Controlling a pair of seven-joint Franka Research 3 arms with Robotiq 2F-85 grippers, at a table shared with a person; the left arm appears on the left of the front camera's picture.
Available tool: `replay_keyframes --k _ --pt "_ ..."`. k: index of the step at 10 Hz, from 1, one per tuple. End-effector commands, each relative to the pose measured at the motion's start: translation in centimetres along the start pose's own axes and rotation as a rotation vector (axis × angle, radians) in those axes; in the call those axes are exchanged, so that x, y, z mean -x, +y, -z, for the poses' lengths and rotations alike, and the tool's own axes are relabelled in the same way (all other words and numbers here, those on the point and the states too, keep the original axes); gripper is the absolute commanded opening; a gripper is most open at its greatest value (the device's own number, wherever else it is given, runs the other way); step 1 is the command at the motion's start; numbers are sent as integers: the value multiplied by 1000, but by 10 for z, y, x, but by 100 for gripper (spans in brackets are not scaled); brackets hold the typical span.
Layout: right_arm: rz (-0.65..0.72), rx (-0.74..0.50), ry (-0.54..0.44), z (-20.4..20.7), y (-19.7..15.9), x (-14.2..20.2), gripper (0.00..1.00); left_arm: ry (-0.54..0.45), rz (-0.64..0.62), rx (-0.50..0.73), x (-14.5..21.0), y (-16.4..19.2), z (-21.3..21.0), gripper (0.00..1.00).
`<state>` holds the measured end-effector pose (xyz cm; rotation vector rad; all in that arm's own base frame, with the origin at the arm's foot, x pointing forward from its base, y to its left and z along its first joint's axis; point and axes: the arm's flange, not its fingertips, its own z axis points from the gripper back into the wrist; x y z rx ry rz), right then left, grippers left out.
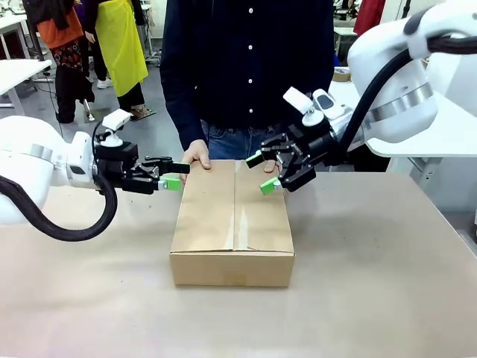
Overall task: Pack the gift set into the box.
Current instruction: Press and hold the closed box until the human finishes sealing it.
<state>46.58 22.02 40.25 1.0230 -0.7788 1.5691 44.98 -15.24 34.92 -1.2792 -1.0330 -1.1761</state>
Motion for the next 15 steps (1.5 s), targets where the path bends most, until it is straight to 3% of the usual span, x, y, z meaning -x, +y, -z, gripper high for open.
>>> replay_keyframes --k 1,2,4,7,12,13,14,15 --pt "13 84 59 10 -4 17 100 53 187 41 26 -1 16 100" --pt "37 119 72 21 -7 25 100 125 233 67 30 0 28 100" --pt "52 121 50 37 -11 46 100 225 188 62 35 8 44 100" --pt "113 150 53 33 -2 73 100 237 187 -72 35 17 59 100" --pt "123 252 96 19 0 91 100 360 182 -52 41 24 65 100" --pt "122 245 125 21 -1 92 100 323 177 -63 41 24 64 100" --pt "171 194 66 12 -7 83 100 299 161 -73 39 25 62 100" --pt "171 194 66 12 -7 83 100 307 190 -67 35 22 60 100"
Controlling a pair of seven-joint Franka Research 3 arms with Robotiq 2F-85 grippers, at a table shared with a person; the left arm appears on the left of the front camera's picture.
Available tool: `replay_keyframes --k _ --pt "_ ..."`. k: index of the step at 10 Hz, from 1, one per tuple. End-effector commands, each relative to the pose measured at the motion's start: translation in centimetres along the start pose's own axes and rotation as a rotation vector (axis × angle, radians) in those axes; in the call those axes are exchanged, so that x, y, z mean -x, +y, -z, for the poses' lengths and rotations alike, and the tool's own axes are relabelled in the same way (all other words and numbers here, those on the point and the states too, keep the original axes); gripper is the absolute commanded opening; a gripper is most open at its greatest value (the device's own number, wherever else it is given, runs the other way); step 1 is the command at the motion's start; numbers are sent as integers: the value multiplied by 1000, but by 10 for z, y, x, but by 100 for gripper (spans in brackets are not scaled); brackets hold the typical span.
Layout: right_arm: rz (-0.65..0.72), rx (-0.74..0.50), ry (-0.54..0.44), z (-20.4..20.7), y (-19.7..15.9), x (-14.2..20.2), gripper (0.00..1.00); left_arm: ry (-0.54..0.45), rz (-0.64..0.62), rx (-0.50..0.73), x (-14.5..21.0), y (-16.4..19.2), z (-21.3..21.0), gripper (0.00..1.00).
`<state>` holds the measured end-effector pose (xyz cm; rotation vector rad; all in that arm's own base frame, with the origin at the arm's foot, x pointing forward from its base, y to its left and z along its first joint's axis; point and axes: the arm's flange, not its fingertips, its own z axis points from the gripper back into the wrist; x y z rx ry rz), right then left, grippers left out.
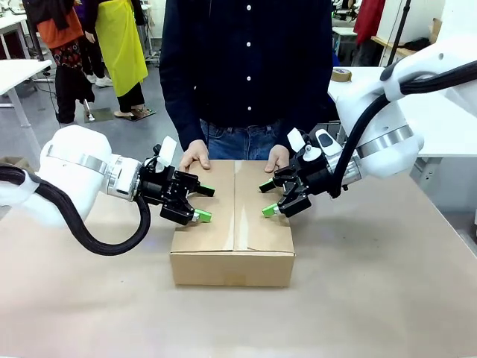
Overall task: Pack the gift set into the box.
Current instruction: Press and hold the closed box until the human finishes sealing it.
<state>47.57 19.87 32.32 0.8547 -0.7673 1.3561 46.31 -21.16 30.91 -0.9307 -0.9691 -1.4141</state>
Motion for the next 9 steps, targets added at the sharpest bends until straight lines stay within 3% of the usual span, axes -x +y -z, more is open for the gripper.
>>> replay_keyframes --k 1,9 --pt "12 -7 -7 0 0 1 100 2 6 1 1 0 0 100" --pt "12 -7 -7 0 0 1 100 2 6 1 1 0 0 100"
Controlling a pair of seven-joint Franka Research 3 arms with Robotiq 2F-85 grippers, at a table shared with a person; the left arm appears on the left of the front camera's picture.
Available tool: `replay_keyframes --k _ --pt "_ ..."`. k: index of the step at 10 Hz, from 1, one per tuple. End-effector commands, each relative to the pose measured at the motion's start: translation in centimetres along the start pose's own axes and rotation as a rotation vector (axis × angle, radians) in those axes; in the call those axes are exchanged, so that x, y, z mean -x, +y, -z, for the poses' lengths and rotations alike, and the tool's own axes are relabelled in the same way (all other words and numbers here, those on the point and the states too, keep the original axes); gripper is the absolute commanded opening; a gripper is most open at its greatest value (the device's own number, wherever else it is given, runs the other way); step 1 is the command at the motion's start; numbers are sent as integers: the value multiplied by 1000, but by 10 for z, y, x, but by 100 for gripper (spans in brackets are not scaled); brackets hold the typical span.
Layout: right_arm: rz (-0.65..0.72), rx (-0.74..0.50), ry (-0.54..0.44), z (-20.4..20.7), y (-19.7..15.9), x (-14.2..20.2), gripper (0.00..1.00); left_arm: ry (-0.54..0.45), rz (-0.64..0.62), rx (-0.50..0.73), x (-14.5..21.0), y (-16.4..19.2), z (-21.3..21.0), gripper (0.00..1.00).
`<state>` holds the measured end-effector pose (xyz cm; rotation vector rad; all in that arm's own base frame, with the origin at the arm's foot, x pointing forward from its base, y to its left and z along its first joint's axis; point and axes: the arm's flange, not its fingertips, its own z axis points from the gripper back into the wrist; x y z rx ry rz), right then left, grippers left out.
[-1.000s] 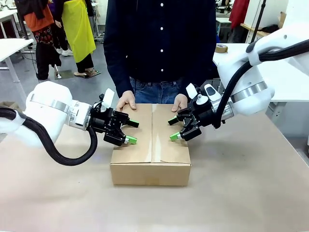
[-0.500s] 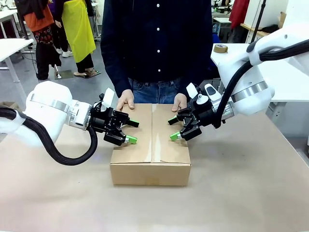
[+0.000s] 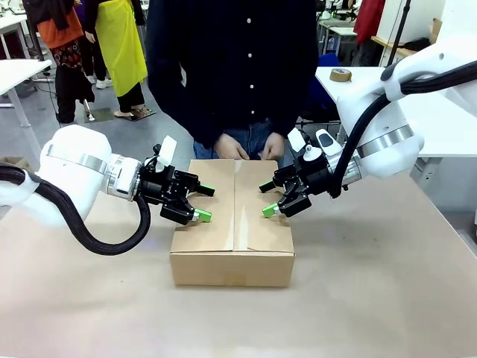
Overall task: Pack the gift set into the box.
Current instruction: Press and hold the closed box until the human finishes sealing it.
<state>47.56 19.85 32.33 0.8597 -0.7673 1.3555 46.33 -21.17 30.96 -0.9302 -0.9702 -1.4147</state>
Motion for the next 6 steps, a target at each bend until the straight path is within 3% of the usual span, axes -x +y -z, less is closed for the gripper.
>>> replay_keyframes --k 1,6 --pt "11 -4 -4 0 0 1 100 2 4 1 1 -1 0 100" --pt "11 -4 -4 0 0 1 100 2 4 1 1 -1 0 100"
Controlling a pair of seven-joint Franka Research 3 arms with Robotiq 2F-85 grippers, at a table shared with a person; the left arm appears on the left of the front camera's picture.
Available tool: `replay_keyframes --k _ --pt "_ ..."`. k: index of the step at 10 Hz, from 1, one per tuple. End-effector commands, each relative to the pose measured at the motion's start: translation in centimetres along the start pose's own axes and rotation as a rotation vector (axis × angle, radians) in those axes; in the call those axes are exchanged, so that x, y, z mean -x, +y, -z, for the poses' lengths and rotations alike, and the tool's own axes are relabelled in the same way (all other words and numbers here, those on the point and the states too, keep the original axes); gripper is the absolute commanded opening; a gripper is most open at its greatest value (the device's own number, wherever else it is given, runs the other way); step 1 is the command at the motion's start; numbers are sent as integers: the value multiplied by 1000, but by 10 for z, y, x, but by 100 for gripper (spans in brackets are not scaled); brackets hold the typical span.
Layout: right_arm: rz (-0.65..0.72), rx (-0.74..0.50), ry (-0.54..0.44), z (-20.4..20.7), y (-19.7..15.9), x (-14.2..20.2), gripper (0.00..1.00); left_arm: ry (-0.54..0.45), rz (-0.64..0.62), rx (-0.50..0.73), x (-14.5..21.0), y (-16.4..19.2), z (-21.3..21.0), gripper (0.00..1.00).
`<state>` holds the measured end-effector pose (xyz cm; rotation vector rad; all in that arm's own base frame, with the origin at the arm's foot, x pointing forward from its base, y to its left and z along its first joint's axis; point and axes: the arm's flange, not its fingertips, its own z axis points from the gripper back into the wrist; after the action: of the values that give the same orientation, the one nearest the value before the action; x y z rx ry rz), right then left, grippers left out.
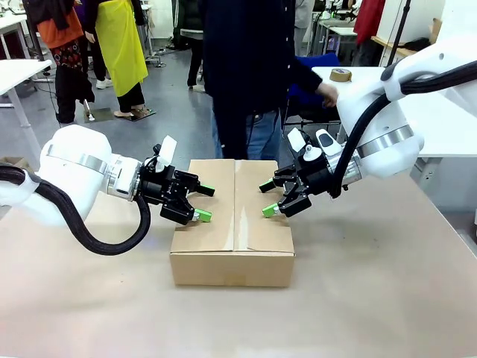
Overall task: Pack the gift set into the box.
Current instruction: Press and hold the closed box until the human finishes sealing it.
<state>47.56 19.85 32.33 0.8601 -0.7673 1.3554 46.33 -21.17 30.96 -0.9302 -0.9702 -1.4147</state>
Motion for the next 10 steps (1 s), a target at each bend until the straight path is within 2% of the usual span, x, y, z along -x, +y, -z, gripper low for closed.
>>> replay_keyframes --k 1,10 --pt "11 -4 -3 0 0 1 100 2 4 1 1 -1 0 100" --pt "11 -4 -3 0 0 1 100 2 4 1 1 -1 0 100"
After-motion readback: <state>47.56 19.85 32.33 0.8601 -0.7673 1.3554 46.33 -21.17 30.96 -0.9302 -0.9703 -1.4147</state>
